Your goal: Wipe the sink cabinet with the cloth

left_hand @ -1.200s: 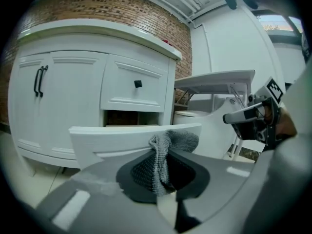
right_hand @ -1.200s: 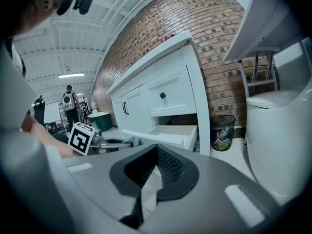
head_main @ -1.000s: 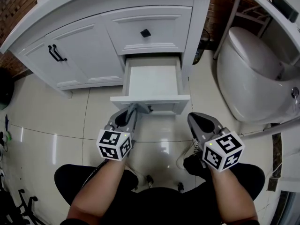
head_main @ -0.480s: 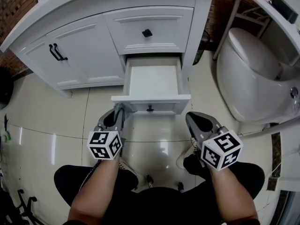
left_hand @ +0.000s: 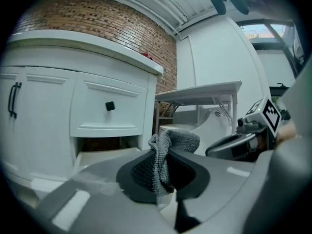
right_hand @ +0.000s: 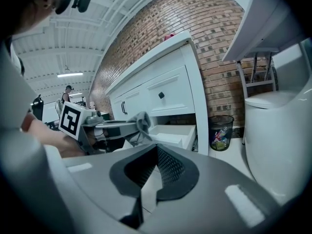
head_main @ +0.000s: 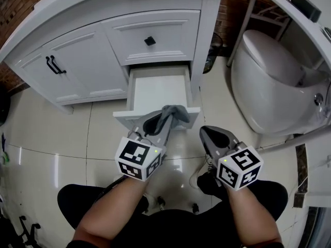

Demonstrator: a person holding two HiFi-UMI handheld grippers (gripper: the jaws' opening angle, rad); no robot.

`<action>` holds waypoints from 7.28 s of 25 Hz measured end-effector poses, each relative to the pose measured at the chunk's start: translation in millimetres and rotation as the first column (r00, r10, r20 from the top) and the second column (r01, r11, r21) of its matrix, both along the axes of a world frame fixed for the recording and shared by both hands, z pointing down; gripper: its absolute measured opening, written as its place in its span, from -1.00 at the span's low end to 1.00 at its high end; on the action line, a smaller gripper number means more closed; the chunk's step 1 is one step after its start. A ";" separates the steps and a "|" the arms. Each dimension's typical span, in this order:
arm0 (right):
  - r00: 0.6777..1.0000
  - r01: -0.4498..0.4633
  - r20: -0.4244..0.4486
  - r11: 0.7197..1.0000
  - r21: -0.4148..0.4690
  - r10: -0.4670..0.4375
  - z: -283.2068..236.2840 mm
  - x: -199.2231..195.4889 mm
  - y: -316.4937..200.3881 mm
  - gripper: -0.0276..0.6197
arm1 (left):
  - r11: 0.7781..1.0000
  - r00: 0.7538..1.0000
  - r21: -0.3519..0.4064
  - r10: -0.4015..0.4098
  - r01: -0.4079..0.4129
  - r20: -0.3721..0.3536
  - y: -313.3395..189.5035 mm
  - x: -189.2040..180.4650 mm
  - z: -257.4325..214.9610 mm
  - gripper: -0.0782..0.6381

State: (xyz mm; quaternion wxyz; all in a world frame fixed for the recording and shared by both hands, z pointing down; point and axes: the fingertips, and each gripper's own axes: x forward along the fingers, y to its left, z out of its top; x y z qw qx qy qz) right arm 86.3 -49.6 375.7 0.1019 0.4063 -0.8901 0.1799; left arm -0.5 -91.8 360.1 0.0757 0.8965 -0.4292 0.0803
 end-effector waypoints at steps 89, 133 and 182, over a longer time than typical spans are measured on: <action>0.784 0.615 0.036 0.767 -0.181 -0.620 -20.1 -175.5 -49.0 -0.90 | 0.869 0.702 -0.374 0.486 -0.324 0.521 -217.7 26.4 129.1 -0.68; 0.772 0.628 0.037 0.753 -0.199 -0.634 -11.6 -178.2 -31.1 -0.90 | 0.842 0.701 -0.401 0.529 -0.362 0.478 -161.7 -1.3 97.8 -0.68; 0.746 0.653 0.016 0.726 -0.216 -0.666 -1.2 -194.0 -15.6 -0.90 | 0.813 0.581 -0.529 0.558 -0.242 0.593 -134.5 -121.4 116.6 -0.68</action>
